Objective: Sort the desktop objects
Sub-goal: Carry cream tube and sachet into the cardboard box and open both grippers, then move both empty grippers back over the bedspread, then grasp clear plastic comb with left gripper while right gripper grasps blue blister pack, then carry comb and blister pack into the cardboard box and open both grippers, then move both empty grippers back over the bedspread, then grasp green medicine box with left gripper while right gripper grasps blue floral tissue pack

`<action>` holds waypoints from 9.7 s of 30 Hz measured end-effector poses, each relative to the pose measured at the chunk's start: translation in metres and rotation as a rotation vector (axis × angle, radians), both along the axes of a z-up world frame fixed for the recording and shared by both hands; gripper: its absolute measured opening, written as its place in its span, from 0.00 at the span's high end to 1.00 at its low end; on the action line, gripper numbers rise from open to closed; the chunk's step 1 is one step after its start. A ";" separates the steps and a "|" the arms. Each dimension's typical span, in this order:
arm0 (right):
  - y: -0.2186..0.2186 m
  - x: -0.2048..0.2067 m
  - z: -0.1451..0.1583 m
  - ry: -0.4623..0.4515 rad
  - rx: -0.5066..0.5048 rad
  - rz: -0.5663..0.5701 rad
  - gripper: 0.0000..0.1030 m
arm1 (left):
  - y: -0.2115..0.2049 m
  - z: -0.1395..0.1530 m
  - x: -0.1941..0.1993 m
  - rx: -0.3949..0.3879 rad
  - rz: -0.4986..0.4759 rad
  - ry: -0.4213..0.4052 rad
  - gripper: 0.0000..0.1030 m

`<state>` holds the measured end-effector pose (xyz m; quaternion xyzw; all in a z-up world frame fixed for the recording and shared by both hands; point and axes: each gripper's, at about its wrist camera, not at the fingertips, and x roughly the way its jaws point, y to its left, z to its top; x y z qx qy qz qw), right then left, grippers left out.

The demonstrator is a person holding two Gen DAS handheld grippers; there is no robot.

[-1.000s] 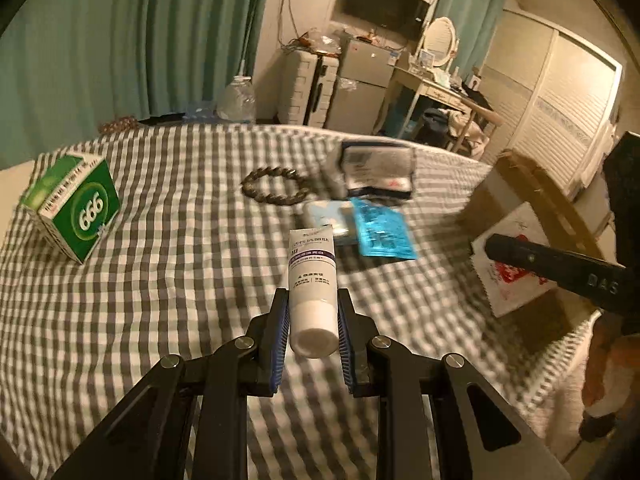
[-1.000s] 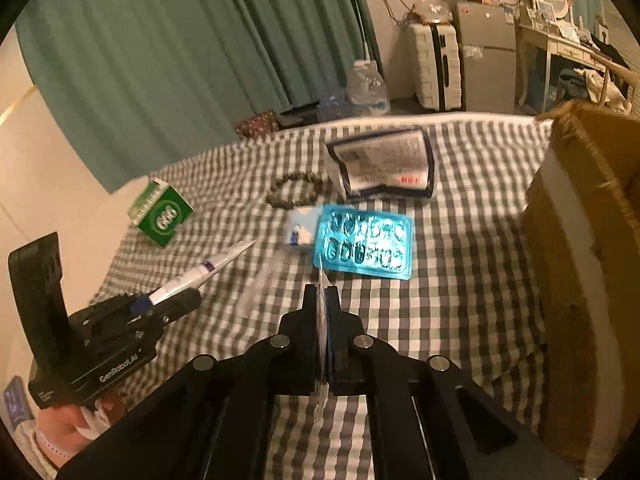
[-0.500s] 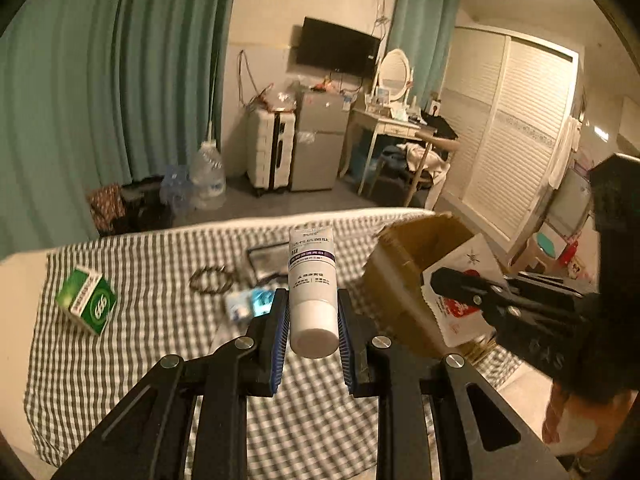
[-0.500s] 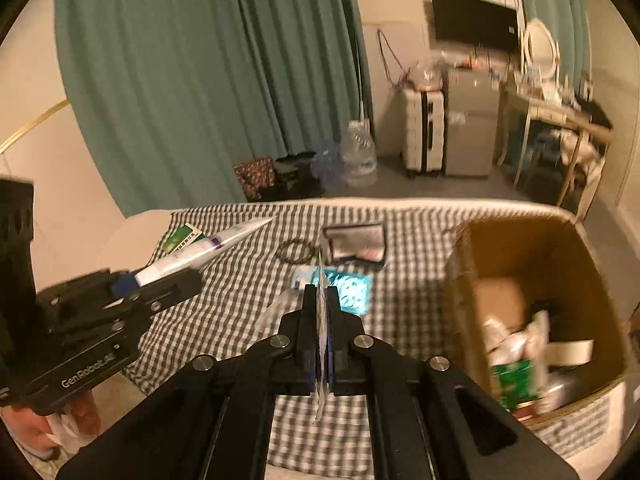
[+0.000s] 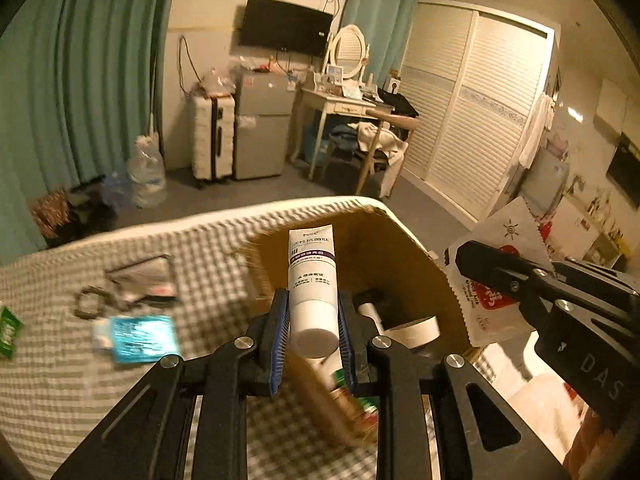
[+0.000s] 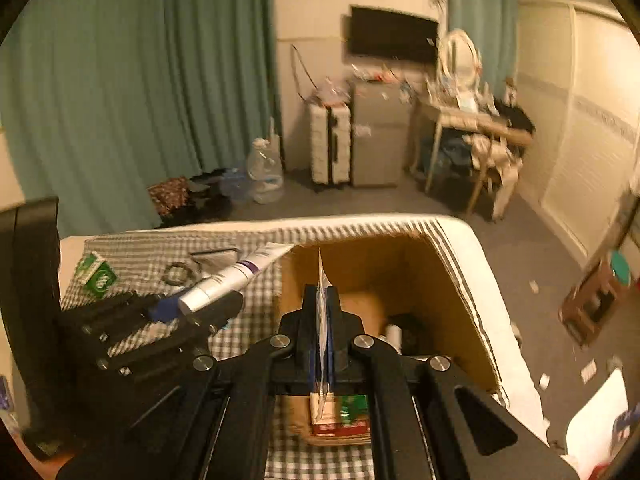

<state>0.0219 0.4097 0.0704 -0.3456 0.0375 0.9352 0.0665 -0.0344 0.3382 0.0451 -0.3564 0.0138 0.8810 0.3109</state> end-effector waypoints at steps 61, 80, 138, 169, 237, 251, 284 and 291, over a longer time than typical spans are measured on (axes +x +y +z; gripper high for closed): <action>-0.154 -0.149 -0.224 -0.108 -0.274 0.195 0.06 | -0.246 -0.232 -0.101 -0.246 0.367 -0.074 0.00; -0.165 -0.195 -0.260 -0.193 -0.277 0.091 0.02 | -0.270 -0.241 -0.107 -0.174 0.327 -0.088 0.09; -0.186 -0.171 -0.232 -0.169 -0.141 0.185 0.05 | -0.289 -0.204 -0.098 -0.052 0.270 -0.053 0.75; -0.002 0.056 0.020 0.124 0.014 -0.039 0.05 | -0.059 0.030 0.056 -0.054 -0.025 0.117 0.74; -0.221 -0.155 -0.207 -0.099 -0.104 0.227 0.00 | -0.395 -0.190 -0.062 -0.257 0.706 -0.036 0.00; -0.245 -0.224 -0.277 -0.221 0.057 0.159 0.00 | -0.441 -0.207 -0.118 -0.095 0.749 0.064 0.00; -0.265 -0.201 -0.282 -0.155 0.100 0.203 0.29 | -0.447 -0.207 -0.179 -0.078 0.632 0.103 0.10; -0.257 -0.200 -0.277 -0.138 0.031 0.173 0.30 | -0.427 -0.199 -0.171 -0.033 0.603 0.075 0.10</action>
